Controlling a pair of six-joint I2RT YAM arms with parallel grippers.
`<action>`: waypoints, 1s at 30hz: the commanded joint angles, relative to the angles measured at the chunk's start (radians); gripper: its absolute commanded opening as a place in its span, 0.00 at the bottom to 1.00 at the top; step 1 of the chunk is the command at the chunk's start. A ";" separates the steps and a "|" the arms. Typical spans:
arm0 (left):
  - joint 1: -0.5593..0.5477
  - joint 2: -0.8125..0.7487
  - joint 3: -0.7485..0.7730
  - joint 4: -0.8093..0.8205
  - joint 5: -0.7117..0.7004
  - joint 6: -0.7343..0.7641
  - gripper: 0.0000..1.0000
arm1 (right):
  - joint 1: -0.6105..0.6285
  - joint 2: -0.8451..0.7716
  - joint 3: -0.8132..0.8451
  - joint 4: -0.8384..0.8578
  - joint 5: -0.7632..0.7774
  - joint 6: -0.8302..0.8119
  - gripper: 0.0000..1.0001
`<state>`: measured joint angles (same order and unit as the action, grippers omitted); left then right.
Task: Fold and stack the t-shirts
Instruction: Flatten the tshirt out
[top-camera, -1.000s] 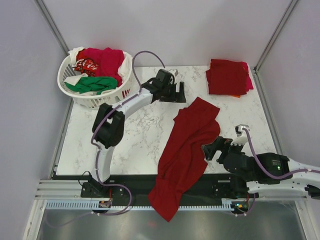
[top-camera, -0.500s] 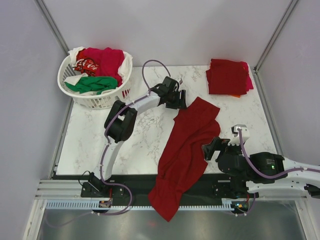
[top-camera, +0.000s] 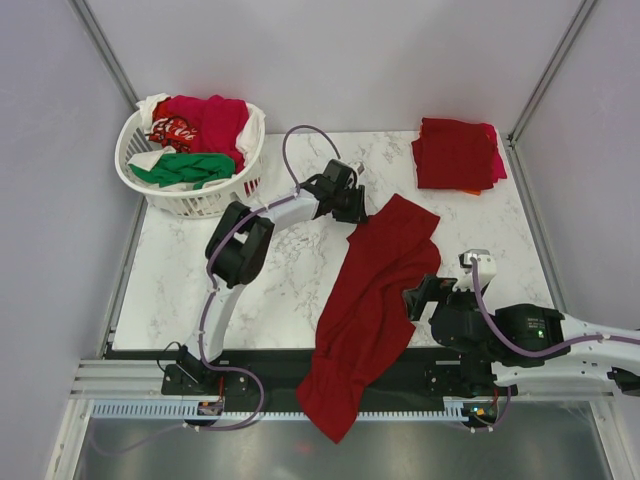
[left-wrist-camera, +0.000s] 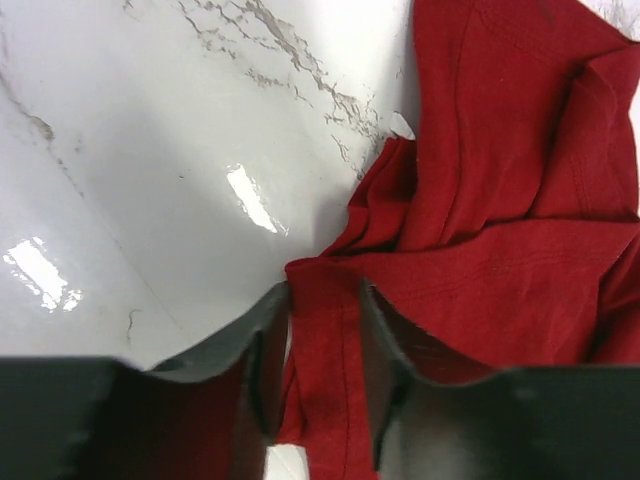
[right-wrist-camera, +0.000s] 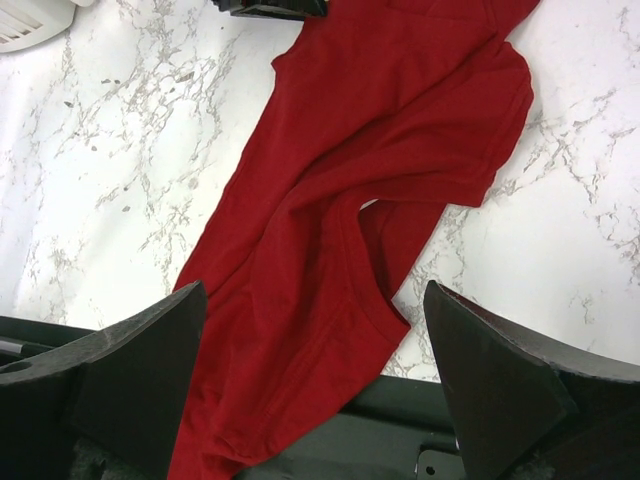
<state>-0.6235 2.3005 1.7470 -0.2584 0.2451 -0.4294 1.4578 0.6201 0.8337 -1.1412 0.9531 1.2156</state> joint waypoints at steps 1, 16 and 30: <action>-0.018 0.042 -0.012 -0.004 0.017 -0.009 0.38 | 0.004 -0.019 0.028 -0.019 0.039 -0.001 0.98; 0.028 -0.218 -0.114 0.015 -0.124 -0.055 0.02 | 0.003 0.163 0.016 0.156 -0.074 -0.241 0.98; 0.338 -1.036 -0.725 -0.156 -0.434 -0.117 0.02 | 0.067 0.509 0.008 0.609 -0.491 -0.438 0.98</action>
<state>-0.2665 1.2572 1.0992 -0.3229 -0.1394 -0.5377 1.5188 1.1133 0.8631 -0.6907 0.5961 0.8272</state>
